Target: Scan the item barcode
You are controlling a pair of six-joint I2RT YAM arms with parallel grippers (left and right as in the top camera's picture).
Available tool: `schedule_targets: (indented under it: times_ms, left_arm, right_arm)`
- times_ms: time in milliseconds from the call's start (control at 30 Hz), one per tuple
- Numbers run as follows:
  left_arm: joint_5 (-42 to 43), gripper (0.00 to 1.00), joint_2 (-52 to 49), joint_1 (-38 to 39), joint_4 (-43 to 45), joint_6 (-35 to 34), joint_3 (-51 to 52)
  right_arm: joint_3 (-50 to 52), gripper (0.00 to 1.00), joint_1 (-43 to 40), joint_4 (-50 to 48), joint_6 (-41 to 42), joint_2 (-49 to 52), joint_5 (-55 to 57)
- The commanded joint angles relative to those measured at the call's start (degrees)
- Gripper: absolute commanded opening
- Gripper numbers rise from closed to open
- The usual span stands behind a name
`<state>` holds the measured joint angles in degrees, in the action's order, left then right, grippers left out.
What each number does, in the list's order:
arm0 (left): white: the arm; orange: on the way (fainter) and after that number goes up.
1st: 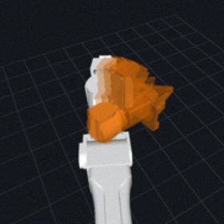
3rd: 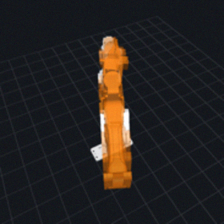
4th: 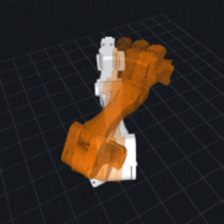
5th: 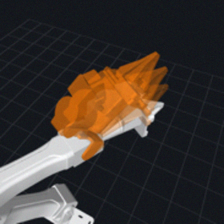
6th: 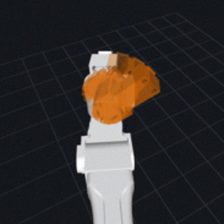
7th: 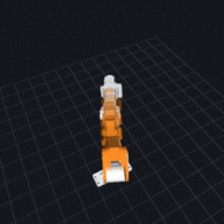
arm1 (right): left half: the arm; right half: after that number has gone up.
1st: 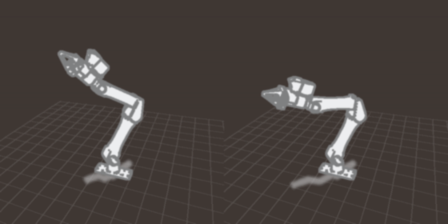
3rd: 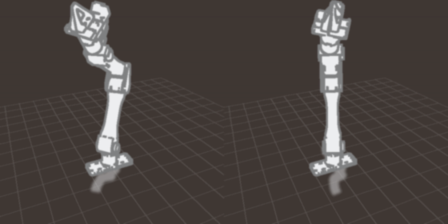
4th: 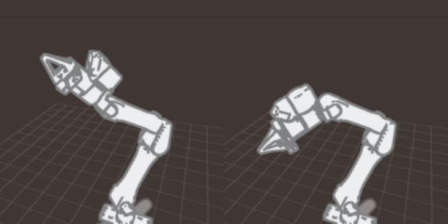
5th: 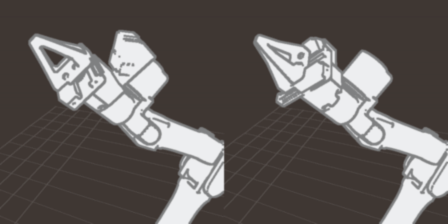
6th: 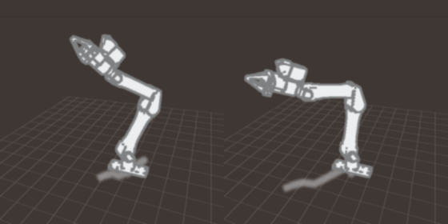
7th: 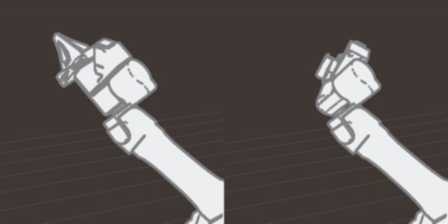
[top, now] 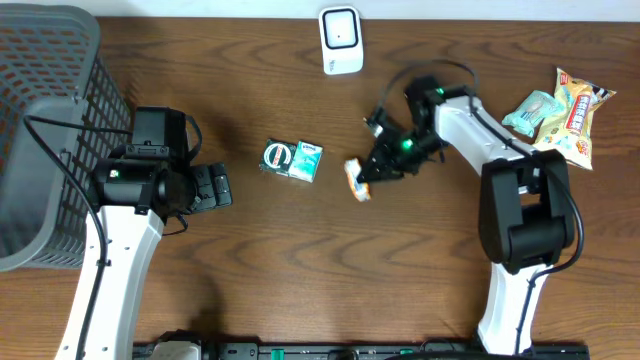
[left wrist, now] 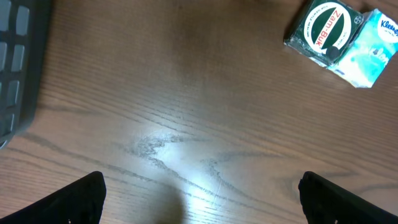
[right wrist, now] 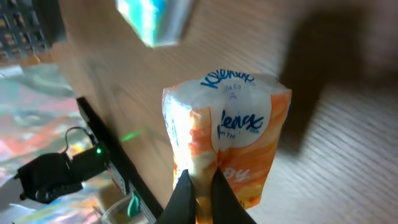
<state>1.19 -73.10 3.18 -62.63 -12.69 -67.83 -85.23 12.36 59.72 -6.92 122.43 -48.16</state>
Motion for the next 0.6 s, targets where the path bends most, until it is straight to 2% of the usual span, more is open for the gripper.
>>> schedule_targets:
  times_ms: [0, 100, 167, 233, 400, 567]
  left_arm:
    - [-0.33, 0.98, -0.20, 0.17, -0.11, -0.52, 0.28]
    - [-0.31, 0.98, -0.20, 0.17, -0.11, -0.52, 0.28]
    - [-0.33, 0.98, -0.20, 0.17, -0.11, -0.52, 0.28]
    - [-0.33, 0.98, -0.20, 0.17, -0.11, -0.52, 0.28]
    - [-0.33, 0.98, -0.20, 0.17, -0.11, -0.52, 0.28]
    - [-0.31, 0.98, -0.20, 0.17, -0.11, -0.52, 0.28]
  right_arm:
    - [3.63, 0.02, -3.89, -1.11, -1.66, 0.07, -3.98]
    - [3.98, 0.17, -7.15, -0.72, 0.79, 0.07, 0.24]
    - [3.41, 0.24, -9.27, -0.11, 3.17, 0.04, 3.67]
    - [2.05, 0.37, -11.06, 1.75, 3.67, 0.04, 5.22]
    - [-4.13, 0.38, -13.94, 9.57, 3.63, 0.02, 8.70]
    - [-8.20, 0.42, -12.28, 14.86, 0.39, 0.02, 10.03]
